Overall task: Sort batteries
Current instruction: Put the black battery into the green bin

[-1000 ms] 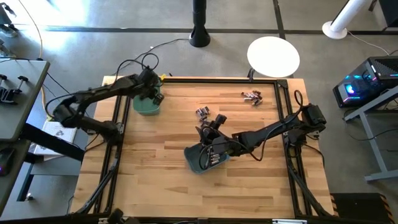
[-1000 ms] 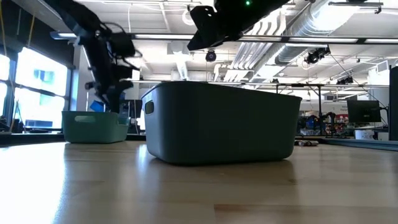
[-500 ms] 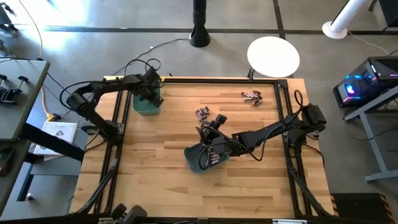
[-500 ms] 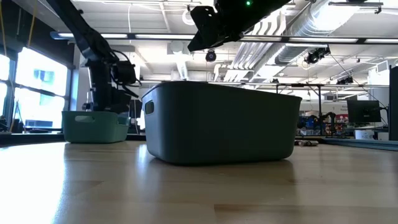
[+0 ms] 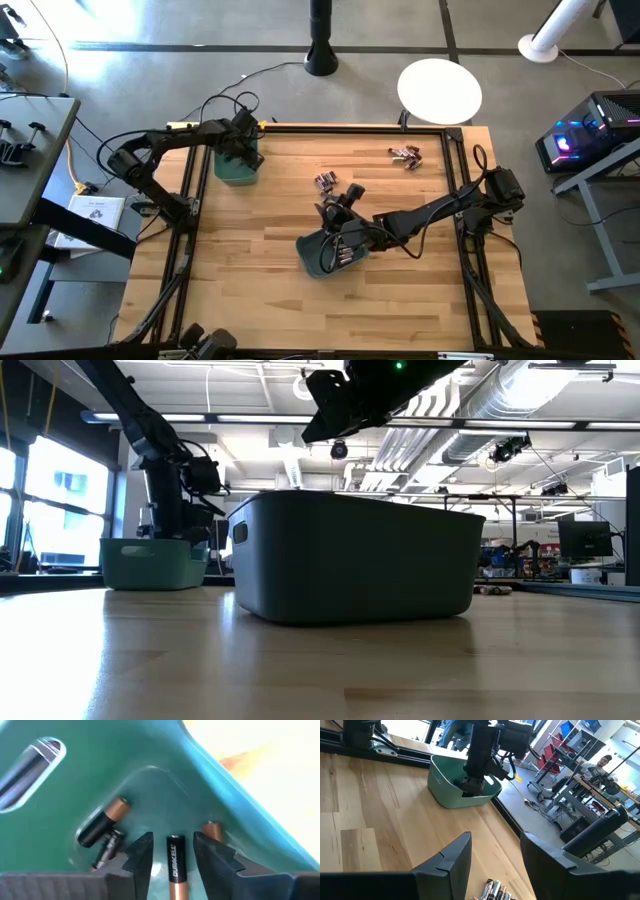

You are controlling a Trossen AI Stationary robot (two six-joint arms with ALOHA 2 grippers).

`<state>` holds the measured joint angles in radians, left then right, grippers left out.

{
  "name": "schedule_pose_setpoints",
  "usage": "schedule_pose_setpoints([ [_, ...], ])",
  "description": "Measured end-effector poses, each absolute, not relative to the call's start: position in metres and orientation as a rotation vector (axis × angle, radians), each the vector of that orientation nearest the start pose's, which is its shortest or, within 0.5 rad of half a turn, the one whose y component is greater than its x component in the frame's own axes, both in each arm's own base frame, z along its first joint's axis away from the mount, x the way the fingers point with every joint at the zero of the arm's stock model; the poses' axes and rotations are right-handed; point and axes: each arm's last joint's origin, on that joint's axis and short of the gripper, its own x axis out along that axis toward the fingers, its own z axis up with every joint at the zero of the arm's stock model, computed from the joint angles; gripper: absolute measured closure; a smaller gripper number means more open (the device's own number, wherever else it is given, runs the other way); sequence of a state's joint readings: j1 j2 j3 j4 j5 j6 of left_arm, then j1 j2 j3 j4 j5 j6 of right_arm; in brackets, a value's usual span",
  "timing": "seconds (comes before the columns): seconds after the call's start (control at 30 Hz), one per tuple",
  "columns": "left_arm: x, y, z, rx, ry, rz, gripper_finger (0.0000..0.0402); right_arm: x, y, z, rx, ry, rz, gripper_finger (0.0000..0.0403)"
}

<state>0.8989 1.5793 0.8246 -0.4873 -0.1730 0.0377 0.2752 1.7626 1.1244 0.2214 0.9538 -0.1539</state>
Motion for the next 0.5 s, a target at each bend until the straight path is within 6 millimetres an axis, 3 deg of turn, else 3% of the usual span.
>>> schedule_pose_setpoints([
  [0.13, 0.163, 0.215, 0.160, -0.387, 1.225, 0.938, 0.0246, 0.370, 0.080, 0.232, -0.409, 0.409, -0.676, 0.0238],
  [0.27, 0.160, 0.207, 0.184, -0.351, 1.148, 0.952, 0.0237, 0.356, 0.077, 0.248, -0.400, 0.441, -0.645, 0.0238],
  [0.5, 0.158, 0.174, 0.241, -0.234, 0.903, 0.936, 0.0236, 0.326, 0.030, 0.263, -0.146, 0.660, -0.498, 0.0238],
])
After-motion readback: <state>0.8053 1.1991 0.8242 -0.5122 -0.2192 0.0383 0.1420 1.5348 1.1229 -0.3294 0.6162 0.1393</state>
